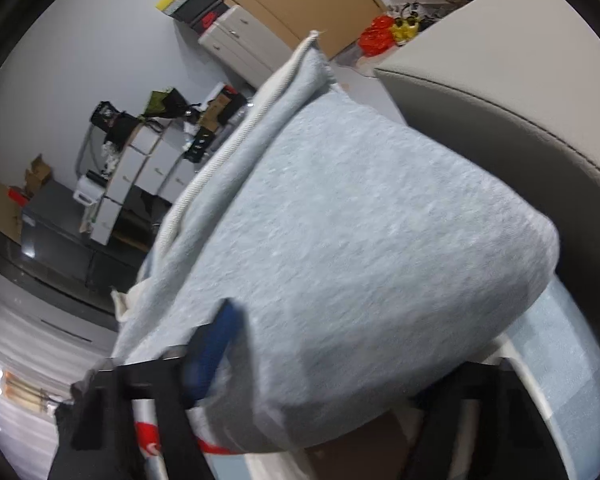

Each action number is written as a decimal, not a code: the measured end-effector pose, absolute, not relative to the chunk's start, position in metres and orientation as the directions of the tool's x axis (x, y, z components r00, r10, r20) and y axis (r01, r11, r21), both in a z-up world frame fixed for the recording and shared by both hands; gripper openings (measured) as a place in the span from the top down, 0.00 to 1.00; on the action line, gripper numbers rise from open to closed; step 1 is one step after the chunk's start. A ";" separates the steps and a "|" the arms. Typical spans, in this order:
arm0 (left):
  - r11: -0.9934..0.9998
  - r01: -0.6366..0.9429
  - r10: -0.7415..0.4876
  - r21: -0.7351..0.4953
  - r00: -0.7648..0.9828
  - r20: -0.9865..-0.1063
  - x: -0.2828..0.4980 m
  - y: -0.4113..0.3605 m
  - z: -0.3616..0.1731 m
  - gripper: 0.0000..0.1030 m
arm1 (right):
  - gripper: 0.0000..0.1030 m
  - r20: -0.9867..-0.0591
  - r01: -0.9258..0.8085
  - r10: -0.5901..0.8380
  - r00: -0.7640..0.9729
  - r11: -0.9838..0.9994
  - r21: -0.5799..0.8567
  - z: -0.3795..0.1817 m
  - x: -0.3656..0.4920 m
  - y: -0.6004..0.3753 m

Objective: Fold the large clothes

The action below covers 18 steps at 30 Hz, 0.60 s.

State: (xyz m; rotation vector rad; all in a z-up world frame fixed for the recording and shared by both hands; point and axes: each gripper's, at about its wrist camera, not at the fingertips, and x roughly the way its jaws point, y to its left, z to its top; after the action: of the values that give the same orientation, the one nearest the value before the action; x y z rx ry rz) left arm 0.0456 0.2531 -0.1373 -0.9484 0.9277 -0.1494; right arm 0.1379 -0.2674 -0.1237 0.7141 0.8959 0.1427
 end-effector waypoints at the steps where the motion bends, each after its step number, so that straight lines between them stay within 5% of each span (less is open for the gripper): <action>1: 0.591 -0.288 -0.477 -0.754 0.628 -0.614 0.044 0.255 -0.139 0.23 | 0.54 -0.661 0.173 0.401 0.635 0.760 0.627 -0.125 0.138 -0.269; 2: 0.587 -0.296 -0.477 -0.754 0.626 -0.617 0.043 0.257 -0.142 0.41 | 0.68 -0.660 0.181 0.397 0.639 0.756 0.629 -0.126 0.137 -0.272; 3: 0.592 -0.308 -0.462 -0.745 0.627 -0.627 0.043 0.260 -0.144 0.73 | 0.73 -0.654 0.186 0.399 0.643 0.747 0.639 -0.127 0.136 -0.276; 5: 0.595 -0.320 -0.452 -0.738 0.626 -0.636 0.041 0.268 -0.151 0.94 | 0.84 -0.635 0.188 0.409 0.655 0.726 0.661 -0.127 0.134 -0.281; 10: 0.437 -0.278 -0.492 -0.855 0.722 -0.486 0.023 0.289 -0.156 0.96 | 0.87 -0.641 0.155 0.340 0.689 0.794 0.588 -0.110 0.127 -0.269; 18: 0.460 -0.212 -0.472 -0.862 0.764 -0.439 -0.005 0.292 -0.131 0.96 | 0.93 -0.679 0.121 0.230 0.697 0.895 0.428 -0.091 0.105 -0.248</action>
State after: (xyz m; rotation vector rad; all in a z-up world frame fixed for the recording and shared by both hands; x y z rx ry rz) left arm -0.0053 0.2920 -0.1312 -1.1062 0.7182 -0.1782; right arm 0.1051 -0.2481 -0.0909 0.4700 0.8046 0.0633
